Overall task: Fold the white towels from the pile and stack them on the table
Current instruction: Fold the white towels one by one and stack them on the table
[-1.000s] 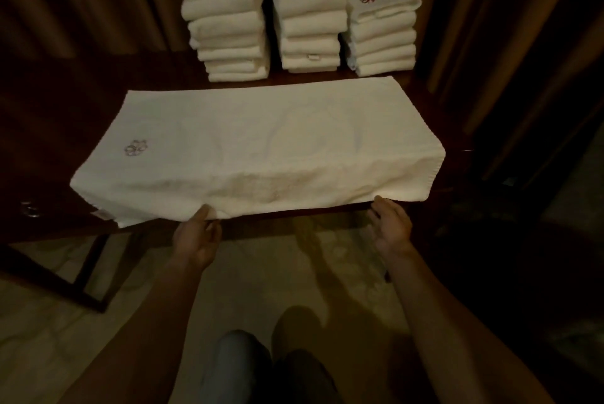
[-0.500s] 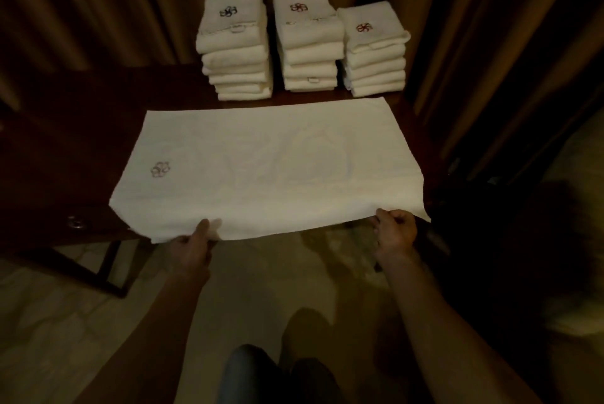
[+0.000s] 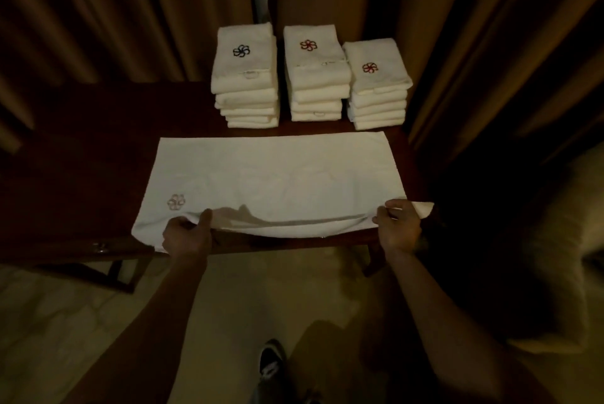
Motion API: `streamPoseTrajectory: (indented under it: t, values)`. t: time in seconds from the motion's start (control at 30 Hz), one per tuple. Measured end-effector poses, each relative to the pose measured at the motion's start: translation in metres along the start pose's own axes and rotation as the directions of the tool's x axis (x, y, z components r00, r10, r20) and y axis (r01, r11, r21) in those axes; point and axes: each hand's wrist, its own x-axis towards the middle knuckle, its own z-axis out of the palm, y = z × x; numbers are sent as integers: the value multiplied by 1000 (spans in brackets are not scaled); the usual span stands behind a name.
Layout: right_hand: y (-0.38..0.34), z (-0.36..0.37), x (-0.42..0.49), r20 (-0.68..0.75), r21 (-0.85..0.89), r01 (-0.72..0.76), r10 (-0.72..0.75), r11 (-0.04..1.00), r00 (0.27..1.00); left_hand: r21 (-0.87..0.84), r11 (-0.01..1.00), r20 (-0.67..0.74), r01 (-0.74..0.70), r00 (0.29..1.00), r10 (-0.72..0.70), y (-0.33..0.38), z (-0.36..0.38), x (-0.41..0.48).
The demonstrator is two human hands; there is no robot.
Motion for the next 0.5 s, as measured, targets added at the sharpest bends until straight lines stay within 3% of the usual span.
streamPoseTrajectory:
  t: [0.23,0.5]
  values:
    - [-21,44,34,-2,-97,-2,1,995,1000,171,983,151,-74,987,48,16,30,54]
    - [-16,92,69,-77,-205,-49,33,978,996,228,974,217,4,975,-55,29,74,113]
